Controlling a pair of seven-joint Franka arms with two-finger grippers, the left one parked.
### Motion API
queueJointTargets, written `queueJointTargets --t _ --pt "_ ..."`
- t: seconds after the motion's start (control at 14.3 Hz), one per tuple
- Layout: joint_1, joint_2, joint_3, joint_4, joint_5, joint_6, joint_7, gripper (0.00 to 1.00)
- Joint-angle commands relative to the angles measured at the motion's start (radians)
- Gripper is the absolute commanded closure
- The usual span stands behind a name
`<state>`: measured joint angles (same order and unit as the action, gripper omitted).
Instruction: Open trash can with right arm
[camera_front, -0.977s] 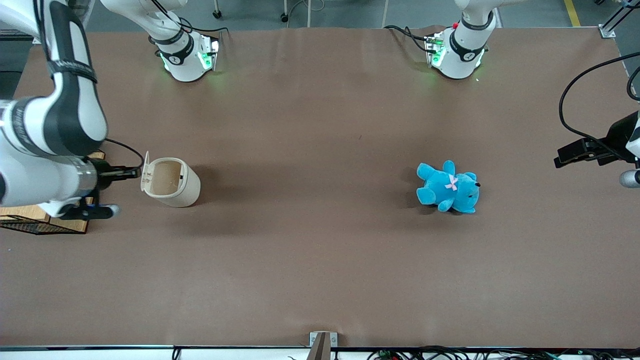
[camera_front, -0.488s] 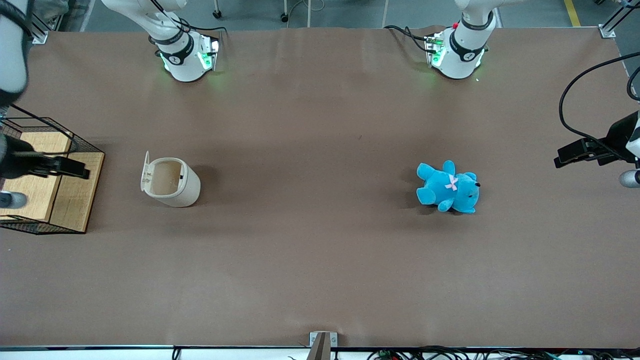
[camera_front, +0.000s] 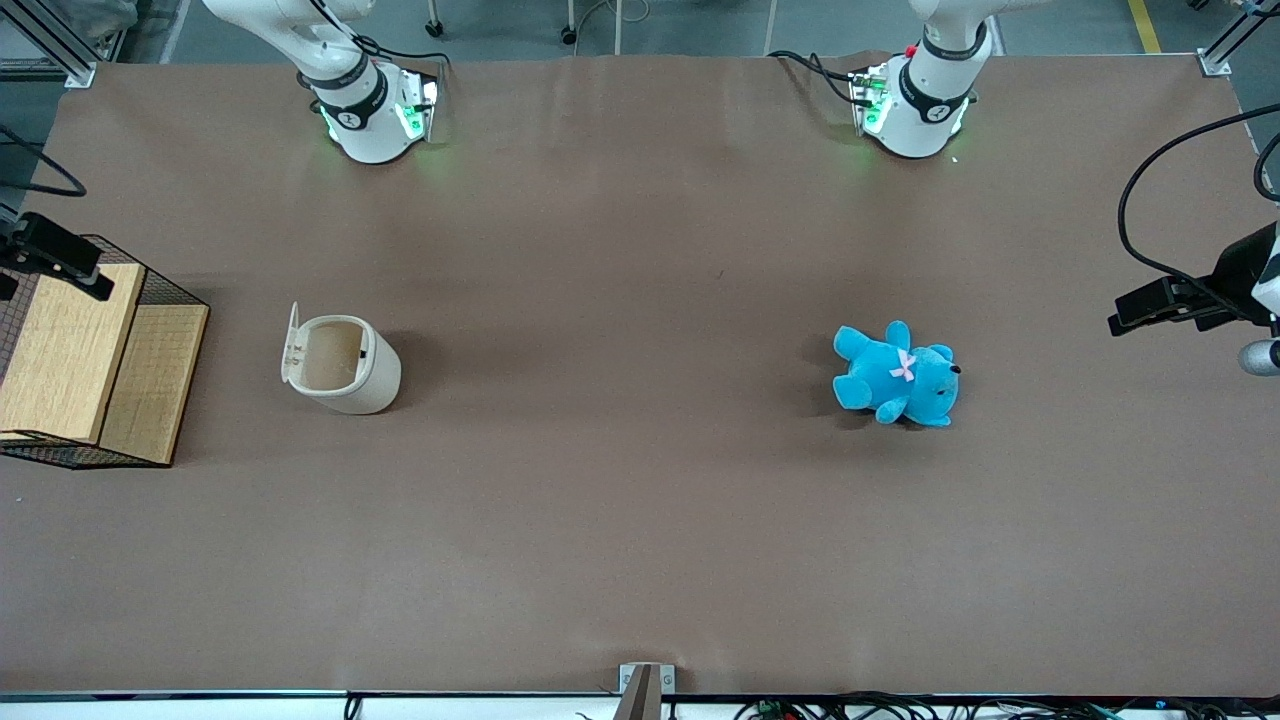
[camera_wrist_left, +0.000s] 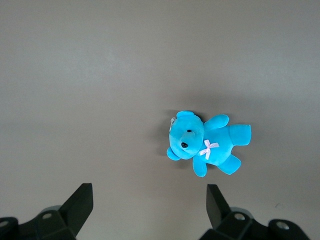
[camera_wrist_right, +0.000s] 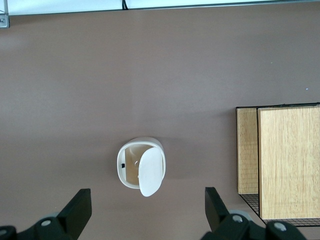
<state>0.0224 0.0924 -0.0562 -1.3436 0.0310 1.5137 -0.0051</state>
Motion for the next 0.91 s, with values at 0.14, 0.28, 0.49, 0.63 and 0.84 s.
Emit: queueJointTargets --t 0.14,0.28,0.49,0.63,0.84 --pt "0.007 -0.097 0.003 -0.190 -0.014 0.108 -0.003 0.00" --pt "0.005 -0.126 0.003 -0.241 -0.014 0.143 -0.001 0.00" --pt "0.007 -0.128 0.003 -0.244 -0.014 0.142 -0.001 0.00" --pt "0.008 -0.128 0.003 -0.244 -0.014 0.140 -0.001 0.00" --pt "0.008 -0.128 0.003 -0.244 -0.014 0.140 -0.001 0.00"
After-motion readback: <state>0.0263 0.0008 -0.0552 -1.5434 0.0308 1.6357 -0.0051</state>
